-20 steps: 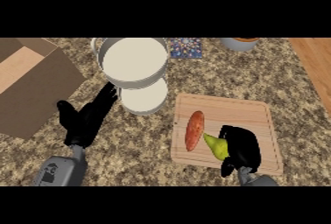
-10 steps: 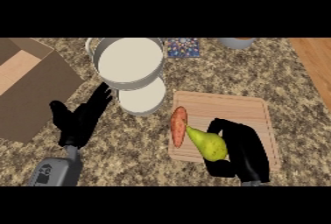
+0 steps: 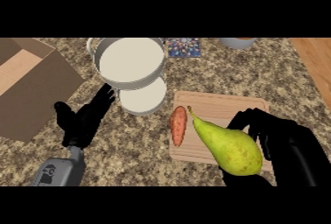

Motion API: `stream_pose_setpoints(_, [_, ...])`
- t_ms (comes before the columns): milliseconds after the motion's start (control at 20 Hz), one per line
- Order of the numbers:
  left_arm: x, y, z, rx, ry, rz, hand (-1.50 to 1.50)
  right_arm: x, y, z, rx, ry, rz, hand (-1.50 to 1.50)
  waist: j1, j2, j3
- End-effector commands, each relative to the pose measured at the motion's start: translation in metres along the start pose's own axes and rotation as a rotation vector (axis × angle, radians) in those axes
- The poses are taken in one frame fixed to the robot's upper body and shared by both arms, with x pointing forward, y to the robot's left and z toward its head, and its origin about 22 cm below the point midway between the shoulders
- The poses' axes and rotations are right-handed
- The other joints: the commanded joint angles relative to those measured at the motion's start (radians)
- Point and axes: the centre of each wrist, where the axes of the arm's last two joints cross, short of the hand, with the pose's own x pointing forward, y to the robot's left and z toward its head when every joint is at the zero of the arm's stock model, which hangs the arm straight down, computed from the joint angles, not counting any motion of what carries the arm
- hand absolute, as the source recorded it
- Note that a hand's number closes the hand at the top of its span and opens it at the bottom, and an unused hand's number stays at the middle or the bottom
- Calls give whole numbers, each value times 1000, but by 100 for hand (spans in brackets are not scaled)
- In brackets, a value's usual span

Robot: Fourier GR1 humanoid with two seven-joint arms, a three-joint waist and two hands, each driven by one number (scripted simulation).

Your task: Pick the pear from the cutting board and place it in the tiered basket

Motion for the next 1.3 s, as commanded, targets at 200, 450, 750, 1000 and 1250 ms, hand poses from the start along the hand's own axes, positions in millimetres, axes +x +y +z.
stream_pose_setpoints(200, [-7, -15, 3, -7, -11, -3, 0, 60, -37, -42, -80, -75, 20, 150, 12, 3, 0])
stream_pose_setpoints(450, [2, 1, 11, -22, -4, -7, 0, 99, -41, -84, -42, -74, 85, 150, 27, 2, -1])
stream_pose_setpoints(750, [14, -7, -6, -23, -15, -13, 0, 138, -28, -127, -25, -21, 11, 150, 27, 5, 0])
stream_pose_setpoints(1000, [4, -5, -11, -36, -9, -15, 0, 155, 1, -166, -53, -4, -1, 150, 35, 11, -1])
stream_pose_setpoints(1250, [-7, -20, 5, -44, -13, -2, 0, 134, 33, -197, -43, 10, -35, 150, 38, 10, 0])
